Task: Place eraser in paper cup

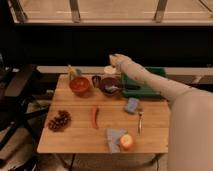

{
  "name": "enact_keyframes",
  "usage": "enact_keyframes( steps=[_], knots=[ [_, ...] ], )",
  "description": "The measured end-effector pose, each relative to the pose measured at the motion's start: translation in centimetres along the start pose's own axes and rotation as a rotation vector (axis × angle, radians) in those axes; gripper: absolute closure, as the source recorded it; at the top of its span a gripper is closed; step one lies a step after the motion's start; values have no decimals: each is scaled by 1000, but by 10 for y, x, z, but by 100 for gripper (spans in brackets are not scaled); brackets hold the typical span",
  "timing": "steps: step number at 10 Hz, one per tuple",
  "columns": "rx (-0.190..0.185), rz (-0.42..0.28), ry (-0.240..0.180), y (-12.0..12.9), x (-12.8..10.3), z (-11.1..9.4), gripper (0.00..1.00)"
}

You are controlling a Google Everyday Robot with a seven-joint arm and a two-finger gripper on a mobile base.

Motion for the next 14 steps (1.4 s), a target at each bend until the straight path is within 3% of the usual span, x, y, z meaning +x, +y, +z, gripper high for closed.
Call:
enact_keyframes(
  steps=[4,5,12,14],
  knots=[
    [-35,22,33,7,12,14,100],
    [-41,30,47,8,17,18,95],
    [-46,97,95,1,33,32,26],
    [-56,125,89,4,32,33,20]
  ],
)
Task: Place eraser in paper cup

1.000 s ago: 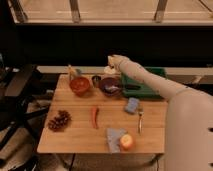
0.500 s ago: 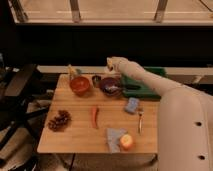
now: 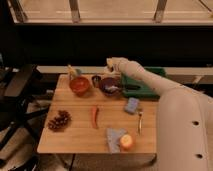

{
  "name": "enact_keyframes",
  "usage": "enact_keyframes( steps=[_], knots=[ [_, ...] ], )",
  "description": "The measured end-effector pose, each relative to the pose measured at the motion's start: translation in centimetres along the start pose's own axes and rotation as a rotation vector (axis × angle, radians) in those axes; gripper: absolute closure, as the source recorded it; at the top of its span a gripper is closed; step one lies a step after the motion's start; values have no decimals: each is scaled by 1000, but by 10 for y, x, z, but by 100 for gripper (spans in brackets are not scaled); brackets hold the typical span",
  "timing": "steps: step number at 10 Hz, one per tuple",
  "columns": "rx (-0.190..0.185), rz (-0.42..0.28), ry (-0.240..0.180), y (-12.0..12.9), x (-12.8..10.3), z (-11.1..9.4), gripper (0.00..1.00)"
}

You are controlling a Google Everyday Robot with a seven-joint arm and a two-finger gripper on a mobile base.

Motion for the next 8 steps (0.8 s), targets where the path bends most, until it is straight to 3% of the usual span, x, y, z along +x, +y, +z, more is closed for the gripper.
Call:
enact_keyframes(
  steps=[8],
  knots=[
    [-3,21,-10,-2,-1,-3,20]
  ],
)
